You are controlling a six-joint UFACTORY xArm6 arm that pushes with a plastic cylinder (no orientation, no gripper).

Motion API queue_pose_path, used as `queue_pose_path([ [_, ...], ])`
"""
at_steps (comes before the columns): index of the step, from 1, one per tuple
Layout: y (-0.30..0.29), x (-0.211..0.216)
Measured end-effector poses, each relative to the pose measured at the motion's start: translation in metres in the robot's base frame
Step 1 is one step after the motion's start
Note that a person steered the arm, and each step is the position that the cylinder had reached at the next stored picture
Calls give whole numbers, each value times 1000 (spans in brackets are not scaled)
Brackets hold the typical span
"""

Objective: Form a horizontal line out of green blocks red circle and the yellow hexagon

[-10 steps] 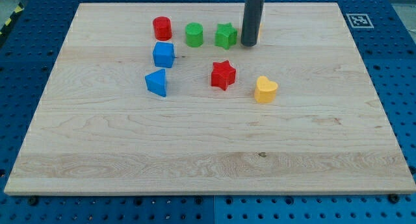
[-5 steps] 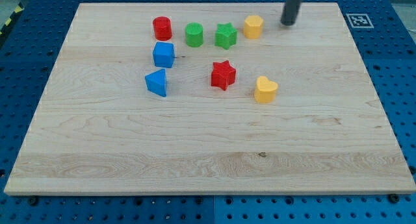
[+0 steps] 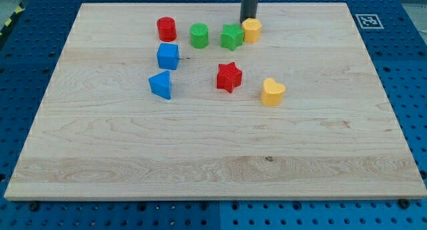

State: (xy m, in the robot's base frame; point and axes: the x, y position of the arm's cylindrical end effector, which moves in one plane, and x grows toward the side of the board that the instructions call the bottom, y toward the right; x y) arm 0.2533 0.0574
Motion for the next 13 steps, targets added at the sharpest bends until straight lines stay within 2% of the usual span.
queue_pose_path([
  [1, -24, 2],
  [2, -24, 9],
  [6, 39, 22],
  [7, 10, 10],
  [8, -63, -10],
  [9, -133, -11],
  [11, -166, -7],
  [13, -163, 18],
])
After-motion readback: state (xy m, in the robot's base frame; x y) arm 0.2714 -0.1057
